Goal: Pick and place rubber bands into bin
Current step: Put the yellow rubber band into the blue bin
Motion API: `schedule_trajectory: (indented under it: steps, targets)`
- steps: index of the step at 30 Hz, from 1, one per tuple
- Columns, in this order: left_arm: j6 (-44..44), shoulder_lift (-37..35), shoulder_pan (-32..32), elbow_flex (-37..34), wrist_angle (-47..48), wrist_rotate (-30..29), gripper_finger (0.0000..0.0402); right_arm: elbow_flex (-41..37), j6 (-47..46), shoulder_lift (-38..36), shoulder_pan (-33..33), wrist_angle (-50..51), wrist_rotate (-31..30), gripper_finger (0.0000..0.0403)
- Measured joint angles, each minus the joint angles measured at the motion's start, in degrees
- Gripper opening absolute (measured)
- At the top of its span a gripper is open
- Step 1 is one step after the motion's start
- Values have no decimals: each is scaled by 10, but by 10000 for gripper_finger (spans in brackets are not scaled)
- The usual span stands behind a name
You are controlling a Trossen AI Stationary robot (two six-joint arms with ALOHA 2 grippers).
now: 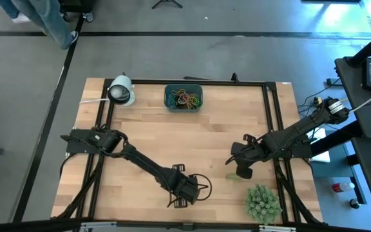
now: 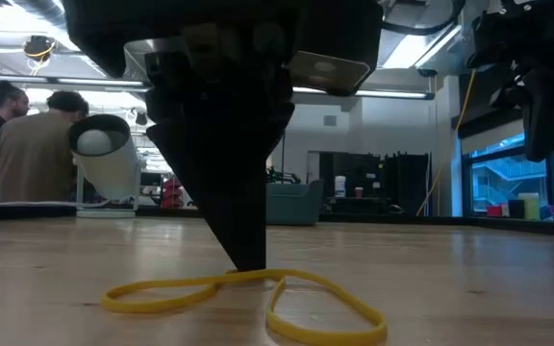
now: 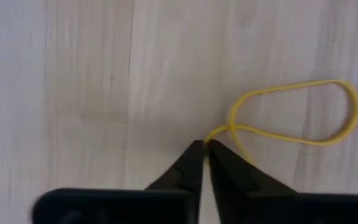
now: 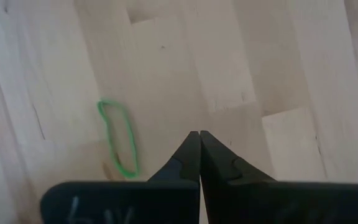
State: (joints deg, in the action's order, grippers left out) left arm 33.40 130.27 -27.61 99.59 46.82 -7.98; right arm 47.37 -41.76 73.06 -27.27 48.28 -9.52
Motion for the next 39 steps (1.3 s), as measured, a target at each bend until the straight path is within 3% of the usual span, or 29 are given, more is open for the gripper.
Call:
schedule_trajectory:
  steps: [6, 14, 20, 25, 31, 39]
  targets:
    - [57, -37, -1, -7, 48, -3, 2, 0, -3, 0, 0, -10, 0, 0]
    - [116, -190, 33, -5, 122, -84, 2, 0, -2, 0, 0, -27, 0, 1]
    - [103, -294, 97, -4, 186, -134, 2, 0, -14, 0, 0, -53, 0, 1]
    - [12, -347, 179, -4, 194, -149, 2, 0, -14, 0, 1, -70, 0, 1]
    - [-144, -361, 301, -4, 194, -143, 2, 0, -13, 0, 1, -69, 0, 1]
    - [-359, -313, 481, -4, 143, -52, 2, 0, -48, 0, 23, -72, -40, 1]
